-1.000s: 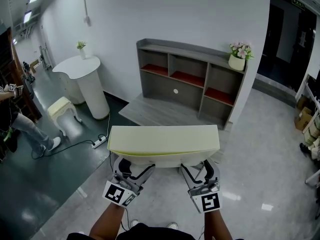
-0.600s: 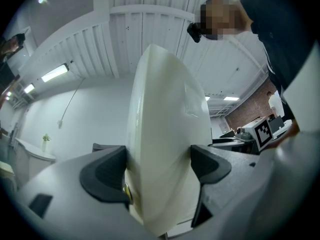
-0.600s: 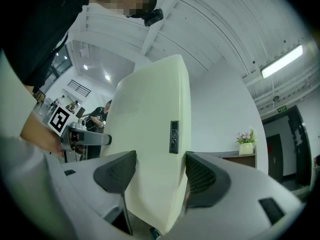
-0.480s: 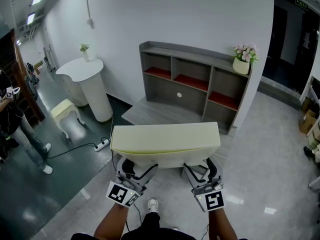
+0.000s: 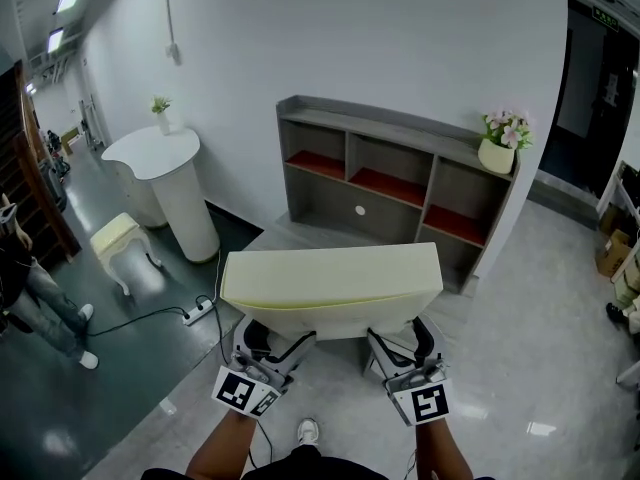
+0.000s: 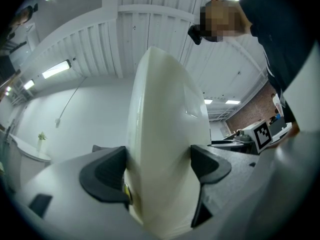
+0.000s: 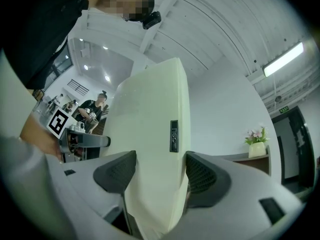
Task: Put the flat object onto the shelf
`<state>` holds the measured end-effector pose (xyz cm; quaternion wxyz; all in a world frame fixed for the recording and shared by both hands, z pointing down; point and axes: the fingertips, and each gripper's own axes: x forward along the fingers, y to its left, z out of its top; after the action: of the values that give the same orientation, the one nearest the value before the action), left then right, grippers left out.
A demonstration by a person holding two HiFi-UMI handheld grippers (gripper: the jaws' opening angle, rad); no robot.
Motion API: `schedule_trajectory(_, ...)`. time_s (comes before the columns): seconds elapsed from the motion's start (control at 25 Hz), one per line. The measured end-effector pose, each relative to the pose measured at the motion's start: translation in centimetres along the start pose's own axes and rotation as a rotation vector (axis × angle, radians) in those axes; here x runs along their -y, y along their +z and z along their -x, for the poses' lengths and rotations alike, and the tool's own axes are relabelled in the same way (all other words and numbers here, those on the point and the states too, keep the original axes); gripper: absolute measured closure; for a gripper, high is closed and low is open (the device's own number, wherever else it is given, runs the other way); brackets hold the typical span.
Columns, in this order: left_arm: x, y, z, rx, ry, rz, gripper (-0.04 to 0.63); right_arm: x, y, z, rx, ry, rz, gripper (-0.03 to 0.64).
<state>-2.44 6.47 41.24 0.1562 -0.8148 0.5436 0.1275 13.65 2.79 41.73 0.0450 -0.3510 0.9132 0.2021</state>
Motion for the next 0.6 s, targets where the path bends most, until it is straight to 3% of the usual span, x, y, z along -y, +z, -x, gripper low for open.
schedule_trajectory(0.6, -12.3, -4.3, -7.1, 0.019, -0.073, 0.074, 0.19, 1.9, -3.2, -12.8, -0.063, -0.072, 0.014, 0.298)
